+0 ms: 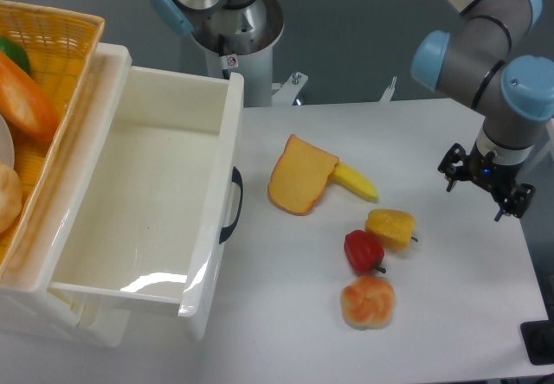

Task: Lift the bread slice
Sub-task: 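Move the gripper over the toy bread slice and lower it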

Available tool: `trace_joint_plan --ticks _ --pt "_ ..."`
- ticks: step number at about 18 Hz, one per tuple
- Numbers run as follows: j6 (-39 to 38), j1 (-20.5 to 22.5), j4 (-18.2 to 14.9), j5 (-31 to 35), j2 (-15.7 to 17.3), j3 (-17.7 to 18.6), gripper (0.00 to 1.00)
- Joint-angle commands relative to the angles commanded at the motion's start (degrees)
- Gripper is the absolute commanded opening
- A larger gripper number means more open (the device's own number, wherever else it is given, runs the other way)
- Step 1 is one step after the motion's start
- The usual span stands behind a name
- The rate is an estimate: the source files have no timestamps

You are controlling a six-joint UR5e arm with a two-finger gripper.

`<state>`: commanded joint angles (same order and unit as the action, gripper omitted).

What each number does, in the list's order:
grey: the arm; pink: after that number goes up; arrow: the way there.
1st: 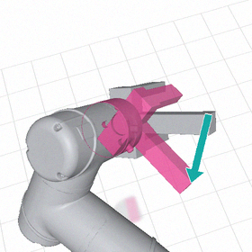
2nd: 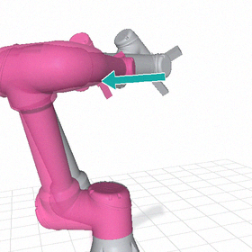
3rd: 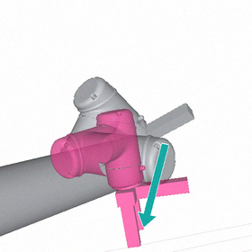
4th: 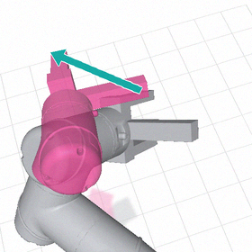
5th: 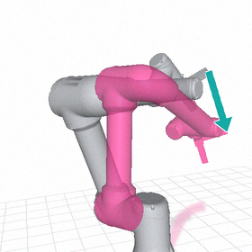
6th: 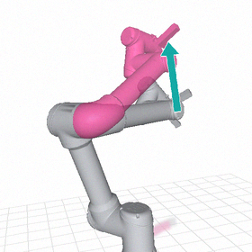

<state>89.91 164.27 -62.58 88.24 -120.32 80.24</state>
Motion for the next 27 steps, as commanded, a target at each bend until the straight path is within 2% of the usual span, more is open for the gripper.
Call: trace_joint_plan --ticks 3,7,10,13,16,18,23,25,27 --pt "0.00 0.00 0.00 -0.35 0.35 0.79 1.00" --pt "-0.18 0.78 1.23 -4.65 0.70 5.17 1.00" --pt "-0.61 1.40 1.14 -4.66 2.90 8.95 1.00" --pt "-5.08 2.46 1.05 -6.14 3.51 12.56 1.00" --pt "-11.67 1.93 0.53 -6.68 5.00 12.74 1.00" --pt "-16.33 0.71 -0.96 -6.50 6.50 13.18 1.00" --pt "-23.01 -2.81 -8.69 -6.42 8.61 13.27 1.00" --pt "-25.83 -4.74 -10.19 -6.42 8.44 13.80 1.00" --pt "-28.12 -6.15 -10.28 -6.42 8.00 15.11 1.00"
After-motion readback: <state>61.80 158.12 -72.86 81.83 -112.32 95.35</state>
